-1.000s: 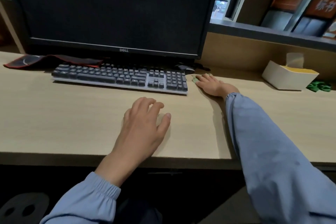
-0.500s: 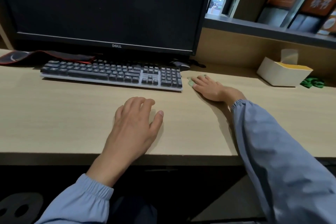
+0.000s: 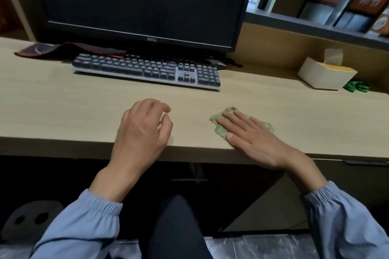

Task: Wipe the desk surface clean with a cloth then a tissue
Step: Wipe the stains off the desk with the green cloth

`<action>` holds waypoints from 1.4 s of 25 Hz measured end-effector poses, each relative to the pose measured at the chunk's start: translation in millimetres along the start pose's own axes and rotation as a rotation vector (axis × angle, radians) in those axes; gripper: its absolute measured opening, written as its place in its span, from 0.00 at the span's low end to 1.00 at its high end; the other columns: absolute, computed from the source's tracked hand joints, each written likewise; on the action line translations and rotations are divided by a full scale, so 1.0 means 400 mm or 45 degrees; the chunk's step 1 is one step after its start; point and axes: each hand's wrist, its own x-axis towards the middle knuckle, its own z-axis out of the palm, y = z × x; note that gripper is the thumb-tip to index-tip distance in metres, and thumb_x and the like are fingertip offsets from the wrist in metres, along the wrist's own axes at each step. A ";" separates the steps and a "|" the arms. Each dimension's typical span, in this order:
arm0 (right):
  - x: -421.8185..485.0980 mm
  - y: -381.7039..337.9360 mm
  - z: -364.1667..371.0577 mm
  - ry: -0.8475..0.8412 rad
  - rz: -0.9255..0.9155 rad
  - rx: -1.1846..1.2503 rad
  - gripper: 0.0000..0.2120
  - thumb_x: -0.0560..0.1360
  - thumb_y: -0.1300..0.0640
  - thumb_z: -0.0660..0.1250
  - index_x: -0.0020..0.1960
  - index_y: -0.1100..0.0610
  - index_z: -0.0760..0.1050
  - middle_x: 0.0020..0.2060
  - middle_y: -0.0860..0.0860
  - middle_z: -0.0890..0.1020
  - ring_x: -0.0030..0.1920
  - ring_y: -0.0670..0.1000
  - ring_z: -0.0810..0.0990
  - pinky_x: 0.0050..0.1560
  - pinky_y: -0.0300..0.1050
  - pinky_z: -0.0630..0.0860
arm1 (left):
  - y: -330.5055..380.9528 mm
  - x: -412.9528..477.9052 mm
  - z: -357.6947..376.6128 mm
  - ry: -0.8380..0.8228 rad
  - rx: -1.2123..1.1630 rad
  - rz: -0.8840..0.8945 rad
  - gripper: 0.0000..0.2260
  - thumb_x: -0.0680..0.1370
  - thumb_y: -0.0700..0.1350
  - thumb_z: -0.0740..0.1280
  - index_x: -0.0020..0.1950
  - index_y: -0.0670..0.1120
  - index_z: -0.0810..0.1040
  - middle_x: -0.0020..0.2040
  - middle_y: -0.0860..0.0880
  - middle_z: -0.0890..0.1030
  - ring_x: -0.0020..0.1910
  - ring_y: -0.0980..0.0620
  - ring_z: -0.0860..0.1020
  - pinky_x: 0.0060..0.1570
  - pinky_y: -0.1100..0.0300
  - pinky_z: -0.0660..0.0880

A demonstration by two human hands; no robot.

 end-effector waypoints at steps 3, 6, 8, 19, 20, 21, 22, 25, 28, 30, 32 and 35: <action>0.060 -0.145 0.014 0.021 -0.111 -0.008 0.26 0.83 0.37 0.38 0.80 0.35 0.40 0.79 0.36 0.38 0.77 0.40 0.30 0.79 0.52 0.37 | -0.073 -0.047 -0.057 0.062 0.046 -0.030 0.09 0.80 0.43 0.64 0.57 0.45 0.81 0.54 0.49 0.80 0.54 0.46 0.78 0.56 0.47 0.74; 0.155 -0.317 0.037 0.099 -0.212 -0.027 0.26 0.84 0.38 0.38 0.81 0.37 0.42 0.81 0.39 0.41 0.79 0.45 0.33 0.79 0.54 0.37 | -0.150 -0.086 -0.141 0.140 0.082 -0.115 0.10 0.80 0.43 0.64 0.58 0.44 0.81 0.54 0.49 0.80 0.55 0.47 0.78 0.57 0.48 0.73; 0.215 -0.448 0.061 0.183 -0.271 -0.038 0.26 0.84 0.39 0.37 0.82 0.39 0.43 0.82 0.42 0.44 0.80 0.49 0.35 0.79 0.56 0.39 | -0.222 -0.128 -0.219 0.240 0.117 -0.207 0.09 0.80 0.43 0.64 0.58 0.44 0.81 0.54 0.49 0.80 0.55 0.47 0.78 0.58 0.46 0.74; 0.481 -1.108 0.139 0.415 -0.354 -0.086 0.29 0.85 0.41 0.40 0.82 0.51 0.51 0.81 0.57 0.54 0.80 0.66 0.47 0.76 0.70 0.46 | -0.502 -0.330 -0.530 0.567 0.338 -0.507 0.08 0.81 0.42 0.63 0.54 0.44 0.81 0.51 0.49 0.81 0.53 0.44 0.80 0.57 0.40 0.76; 0.496 -1.158 0.146 0.427 -0.376 -0.122 0.28 0.85 0.41 0.41 0.82 0.52 0.51 0.81 0.58 0.54 0.80 0.68 0.47 0.75 0.70 0.47 | -0.512 -0.342 -0.541 0.575 0.349 -0.525 0.08 0.81 0.42 0.63 0.54 0.44 0.81 0.51 0.49 0.81 0.53 0.44 0.79 0.58 0.41 0.76; 0.508 -1.199 0.154 0.440 -0.398 -0.164 0.28 0.85 0.42 0.43 0.81 0.54 0.51 0.81 0.60 0.55 0.79 0.69 0.48 0.75 0.71 0.48 | -0.518 -0.349 -0.546 0.577 0.356 -0.532 0.08 0.81 0.42 0.63 0.54 0.44 0.81 0.52 0.49 0.81 0.53 0.44 0.79 0.58 0.41 0.75; 0.513 -1.236 0.161 0.453 -0.413 -0.203 0.28 0.85 0.43 0.44 0.81 0.55 0.50 0.80 0.61 0.54 0.79 0.71 0.48 0.74 0.71 0.49 | -0.521 -0.355 -0.552 0.575 0.358 -0.544 0.08 0.81 0.42 0.63 0.54 0.44 0.81 0.52 0.49 0.81 0.53 0.45 0.79 0.58 0.41 0.75; 0.509 -1.315 0.168 0.456 -0.367 -0.292 0.29 0.86 0.45 0.47 0.81 0.61 0.47 0.79 0.67 0.53 0.76 0.76 0.48 0.73 0.73 0.52 | -0.529 -0.371 -0.567 0.598 0.322 -0.582 0.07 0.81 0.43 0.63 0.54 0.45 0.81 0.51 0.50 0.80 0.54 0.47 0.79 0.59 0.42 0.75; 0.501 -1.360 0.150 0.459 -0.331 -0.356 0.27 0.86 0.54 0.49 0.80 0.67 0.49 0.76 0.72 0.57 0.72 0.81 0.57 0.68 0.74 0.63 | -0.520 -0.379 -0.575 0.623 0.299 -0.590 0.07 0.80 0.42 0.63 0.53 0.45 0.81 0.51 0.51 0.80 0.54 0.47 0.79 0.58 0.42 0.75; 0.514 -1.366 0.131 0.499 -0.358 -0.343 0.24 0.85 0.57 0.50 0.77 0.69 0.57 0.70 0.73 0.68 0.66 0.80 0.67 0.60 0.69 0.72 | -0.512 -0.382 -0.577 0.637 0.296 -0.589 0.07 0.80 0.42 0.63 0.53 0.45 0.81 0.51 0.51 0.80 0.54 0.48 0.79 0.58 0.43 0.75; 0.534 -1.341 0.124 0.516 -0.413 -0.363 0.23 0.84 0.50 0.55 0.73 0.65 0.66 0.62 0.70 0.76 0.61 0.74 0.74 0.55 0.61 0.74 | -0.504 -0.385 -0.578 0.647 0.280 -0.602 0.07 0.81 0.42 0.63 0.53 0.44 0.81 0.51 0.51 0.80 0.54 0.49 0.79 0.59 0.45 0.76; 0.551 -1.281 0.155 0.561 -0.479 -0.417 0.22 0.82 0.50 0.58 0.71 0.62 0.66 0.63 0.68 0.76 0.63 0.73 0.73 0.63 0.67 0.68 | -0.493 -0.391 -0.567 0.643 0.253 -0.602 0.08 0.81 0.43 0.63 0.53 0.45 0.82 0.51 0.51 0.80 0.54 0.49 0.79 0.59 0.45 0.76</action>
